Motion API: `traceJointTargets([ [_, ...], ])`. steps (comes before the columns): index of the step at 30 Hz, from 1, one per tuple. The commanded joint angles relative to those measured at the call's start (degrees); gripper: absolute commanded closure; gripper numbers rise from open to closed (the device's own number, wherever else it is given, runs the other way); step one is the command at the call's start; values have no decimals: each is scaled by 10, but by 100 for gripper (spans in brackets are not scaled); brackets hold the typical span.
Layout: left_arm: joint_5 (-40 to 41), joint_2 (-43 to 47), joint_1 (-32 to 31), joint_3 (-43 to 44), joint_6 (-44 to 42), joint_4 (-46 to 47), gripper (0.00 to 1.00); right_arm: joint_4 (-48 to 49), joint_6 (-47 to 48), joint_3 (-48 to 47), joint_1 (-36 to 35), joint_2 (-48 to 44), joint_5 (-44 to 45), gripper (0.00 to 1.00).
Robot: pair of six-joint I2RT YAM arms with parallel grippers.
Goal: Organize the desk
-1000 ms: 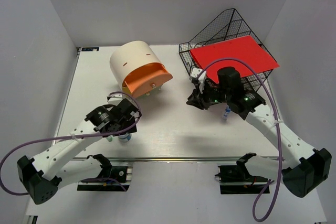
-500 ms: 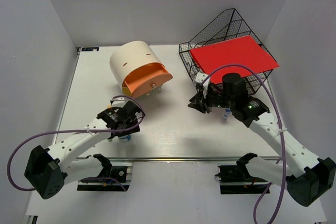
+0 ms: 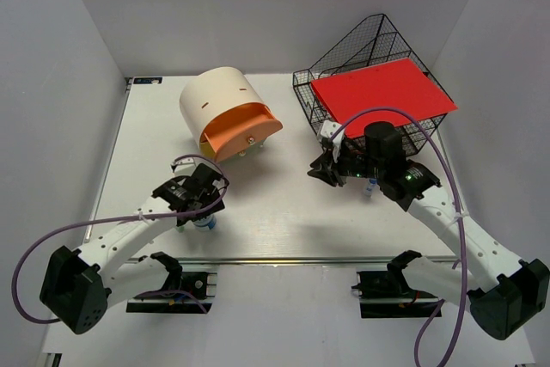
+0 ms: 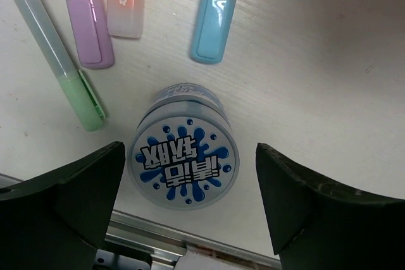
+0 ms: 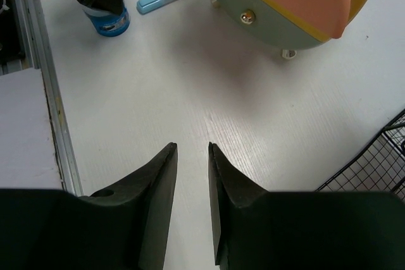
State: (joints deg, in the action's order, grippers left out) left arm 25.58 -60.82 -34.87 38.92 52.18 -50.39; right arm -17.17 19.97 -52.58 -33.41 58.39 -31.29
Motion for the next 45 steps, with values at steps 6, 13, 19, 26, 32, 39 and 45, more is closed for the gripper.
traceJointTargets([
  [6,-35,23,17,-32,14,40,10,30,1,7,3,-13,-4,67],
  [13,-46,18,17,-30,13,40,17,31,1,8,3,-13,-4,67],
  [19,-62,25,17,-25,11,36,41,33,1,10,4,-15,0,67],
  [26,-97,51,17,7,7,14,94,33,2,12,5,-18,-2,68],
  [32,-204,63,10,89,-59,-21,100,34,6,12,5,-25,-12,88],
  [39,-478,47,5,158,-208,22,100,35,7,9,5,-19,-11,88],
  [45,-566,41,5,244,-223,82,100,35,6,12,4,-23,-7,88],
])
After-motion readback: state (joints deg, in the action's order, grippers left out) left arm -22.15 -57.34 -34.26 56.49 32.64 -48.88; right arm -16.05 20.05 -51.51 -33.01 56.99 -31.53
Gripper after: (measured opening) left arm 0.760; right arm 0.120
